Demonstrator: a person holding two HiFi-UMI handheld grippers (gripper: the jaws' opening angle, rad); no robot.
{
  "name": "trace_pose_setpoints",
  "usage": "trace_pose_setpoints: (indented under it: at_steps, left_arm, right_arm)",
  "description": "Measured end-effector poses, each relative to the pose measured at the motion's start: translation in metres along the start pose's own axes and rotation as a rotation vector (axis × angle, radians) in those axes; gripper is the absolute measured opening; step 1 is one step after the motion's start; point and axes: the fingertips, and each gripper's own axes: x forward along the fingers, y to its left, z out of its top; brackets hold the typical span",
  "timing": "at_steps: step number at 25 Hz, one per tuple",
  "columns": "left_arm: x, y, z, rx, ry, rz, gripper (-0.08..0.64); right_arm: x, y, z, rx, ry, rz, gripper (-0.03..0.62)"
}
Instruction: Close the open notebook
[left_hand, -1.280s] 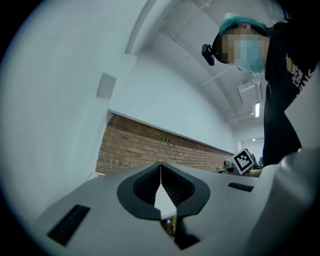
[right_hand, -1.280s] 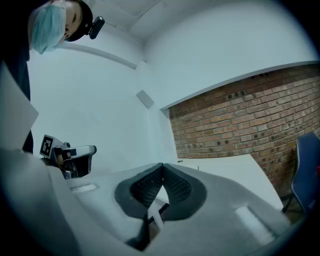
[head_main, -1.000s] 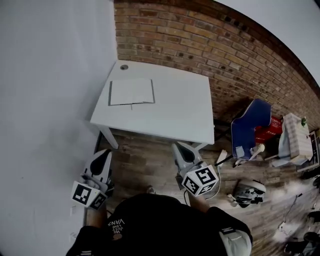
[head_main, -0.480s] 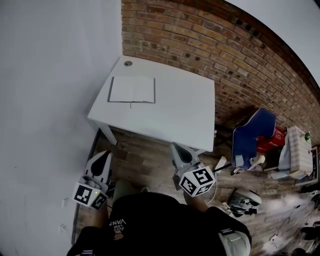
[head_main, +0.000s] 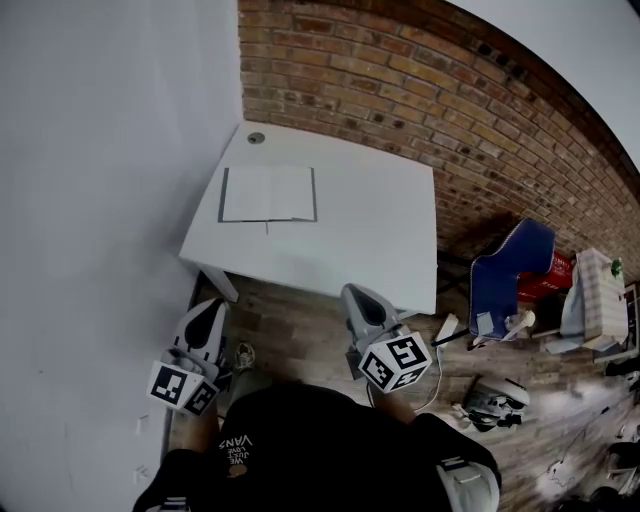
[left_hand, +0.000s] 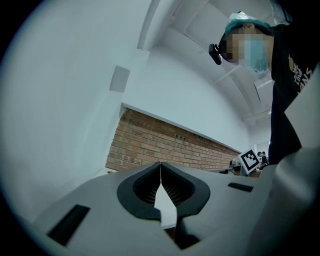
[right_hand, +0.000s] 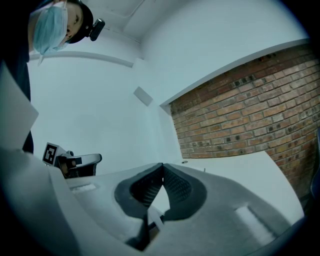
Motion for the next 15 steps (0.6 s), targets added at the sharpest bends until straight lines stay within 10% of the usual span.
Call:
trace_pose_setpoints:
  at_steps: [15]
  left_arm:
    - [0.051,0.109,0.035,0.002,0.023,-0.130,0.008]
  right_arm:
    - [0.097,0.011,0.027,0.001,-0.055,-0.140,-0.002]
